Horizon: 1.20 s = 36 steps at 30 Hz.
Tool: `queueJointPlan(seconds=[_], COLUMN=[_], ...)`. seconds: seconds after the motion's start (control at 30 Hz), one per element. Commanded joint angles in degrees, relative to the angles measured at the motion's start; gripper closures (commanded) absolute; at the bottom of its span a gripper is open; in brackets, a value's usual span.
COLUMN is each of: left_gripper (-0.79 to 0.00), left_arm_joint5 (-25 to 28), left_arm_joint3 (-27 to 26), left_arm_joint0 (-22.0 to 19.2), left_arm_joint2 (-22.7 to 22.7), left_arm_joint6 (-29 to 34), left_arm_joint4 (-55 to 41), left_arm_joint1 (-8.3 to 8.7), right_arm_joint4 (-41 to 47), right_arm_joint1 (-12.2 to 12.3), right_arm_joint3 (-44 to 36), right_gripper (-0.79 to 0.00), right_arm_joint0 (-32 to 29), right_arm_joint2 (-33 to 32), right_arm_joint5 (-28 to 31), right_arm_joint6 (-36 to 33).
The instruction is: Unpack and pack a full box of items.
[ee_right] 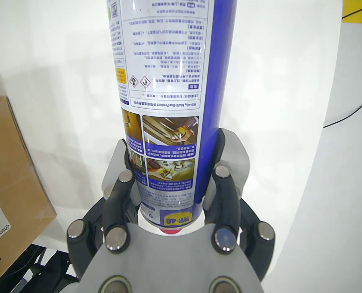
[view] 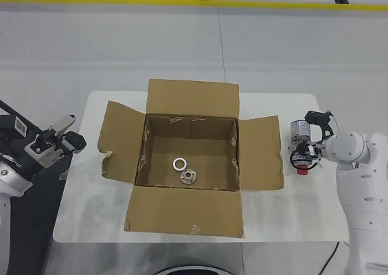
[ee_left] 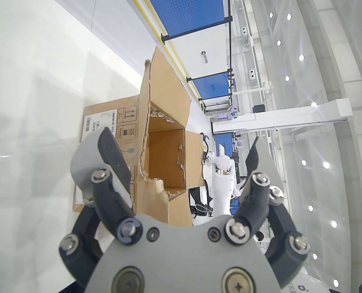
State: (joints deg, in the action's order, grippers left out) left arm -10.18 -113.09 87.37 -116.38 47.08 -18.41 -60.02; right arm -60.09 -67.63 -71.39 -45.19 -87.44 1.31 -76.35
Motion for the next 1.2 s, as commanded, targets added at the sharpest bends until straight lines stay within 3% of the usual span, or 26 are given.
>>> queueJointPlan(seconds=[0.0, 0.07, 0.2, 0.3, 0.5, 0.77, 0.83, 1.17], left_gripper=[-0.785, -0.785, -0.785, -0.785, -0.785, -0.785, -0.785, -0.785], left_arm_joint5=[0.00, 0.00, 0.00, 0.00, 0.00, 0.00, 0.00, 0.00], left_arm_joint3=[0.00, 0.00, 0.00, 0.00, 0.00, 0.00, 0.00, 0.00], left_arm_joint0=[0.00, 0.00, 0.00, 0.00, 0.00, 0.00, 0.00, 0.00], left_arm_joint2=[0.00, 0.00, 0.00, 0.00, 0.00, 0.00, 0.00, 0.00], left_arm_joint6=[0.00, 0.00, 0.00, 0.00, 0.00, 0.00, 0.00, 0.00], left_arm_joint4=[0.00, 0.00, 0.00, 0.00, 0.00, 0.00, 0.00, 0.00], left_arm_joint1=[0.00, 0.00, 0.00, 0.00, 0.00, 0.00, 0.00, 0.00], right_arm_joint4=[0.15, 0.22, 0.00, -0.18, 0.18, 0.90, 1.06, 1.64], right_arm_joint1=[0.10, 0.17, 0.44, 0.56, 0.75, 1.09, 1.21, 1.66], right_arm_joint3=[0.34, 0.45, 1.06, 1.35, 1.49, 1.74, 1.81, 0.29], right_gripper=[-0.068, -0.135, -0.157, -0.240, -0.268, -0.489, -0.674, -0.785], right_arm_joint0=[-0.23, -0.44, -0.81, -1.01, -1.30, -1.97, -2.17, -3.44], right_arm_joint2=[0.19, 0.38, 0.63, 1.07, 1.63, 1.95, 1.96, 2.06], right_arm_joint5=[-0.03, -0.19, -0.25, -0.33, -0.72, -0.83, -0.91, -1.81], right_arm_joint6=[0.26, 0.36, 0.43, 0.60, 1.23, 2.04, 2.35, 2.77])
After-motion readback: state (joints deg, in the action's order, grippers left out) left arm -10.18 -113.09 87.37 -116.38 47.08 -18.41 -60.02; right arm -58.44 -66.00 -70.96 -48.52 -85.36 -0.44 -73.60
